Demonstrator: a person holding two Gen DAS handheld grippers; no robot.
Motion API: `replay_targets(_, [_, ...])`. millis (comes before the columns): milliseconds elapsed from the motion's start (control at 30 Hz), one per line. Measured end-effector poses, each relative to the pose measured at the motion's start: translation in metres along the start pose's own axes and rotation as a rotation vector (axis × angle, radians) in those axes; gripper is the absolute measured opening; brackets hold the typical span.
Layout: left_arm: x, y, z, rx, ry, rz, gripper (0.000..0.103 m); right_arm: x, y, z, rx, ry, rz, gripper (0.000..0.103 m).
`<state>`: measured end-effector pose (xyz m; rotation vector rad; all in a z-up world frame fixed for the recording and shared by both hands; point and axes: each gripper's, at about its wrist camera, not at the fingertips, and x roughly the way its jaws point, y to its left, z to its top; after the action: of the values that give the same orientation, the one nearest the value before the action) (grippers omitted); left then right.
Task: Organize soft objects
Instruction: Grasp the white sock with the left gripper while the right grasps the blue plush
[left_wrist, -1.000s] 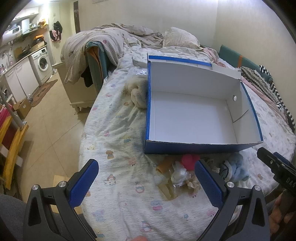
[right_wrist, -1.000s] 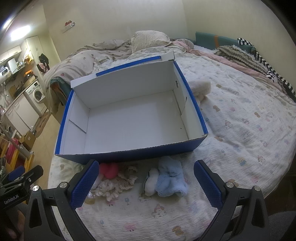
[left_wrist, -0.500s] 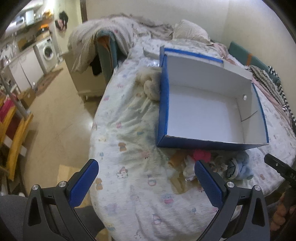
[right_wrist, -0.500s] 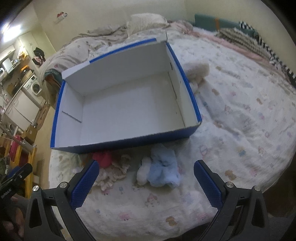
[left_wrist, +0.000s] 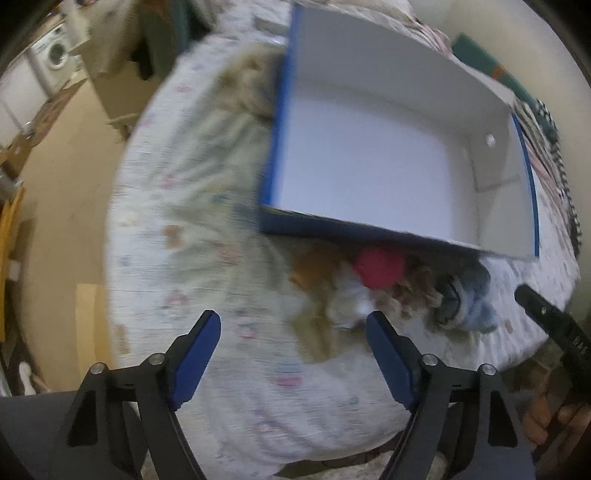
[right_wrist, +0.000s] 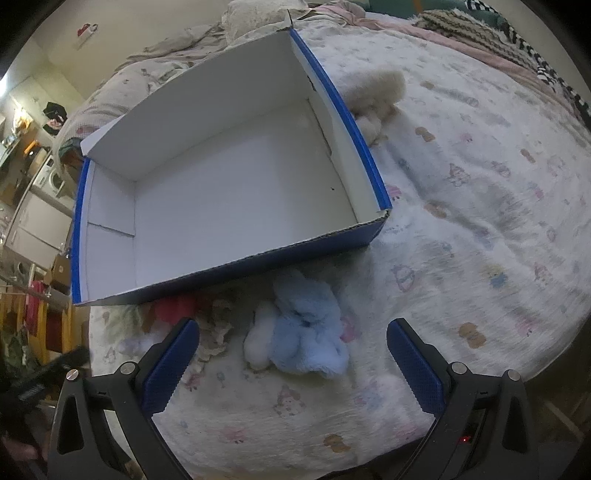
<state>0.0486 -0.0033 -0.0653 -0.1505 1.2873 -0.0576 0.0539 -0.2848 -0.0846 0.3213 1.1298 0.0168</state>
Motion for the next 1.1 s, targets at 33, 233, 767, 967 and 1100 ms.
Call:
replay_targets(33, [0.004,-0.006,0.0,0.012,0.005,-0.007,0.079,0.0,0.0,0.001,-0.001,0.0,0.005,0.103])
replay_targets(233, [0.028,-0.032,0.001,0.08,0.04,-0.013,0.059,0.01,-0.002,0.003,0.003,0.037,0.022,0.103])
replay_targets(767, [-0.016,0.0,0.003,-0.014,-0.071,-0.091,0.009,0.04,-0.02,0.01,0.1,0.13,0.023,0.093])
replay_targets(967, [-0.016,0.018,-0.003,-0.024,-0.08,-0.068,0.009,0.065,-0.021,0.006,0.124,0.206,-0.019,0.093])
replay_targets(1100, [-0.014,0.023,-0.004,-0.013,-0.088,-0.049,0.009,0.081,-0.01,0.008,0.1,0.248,0.007,0.077])
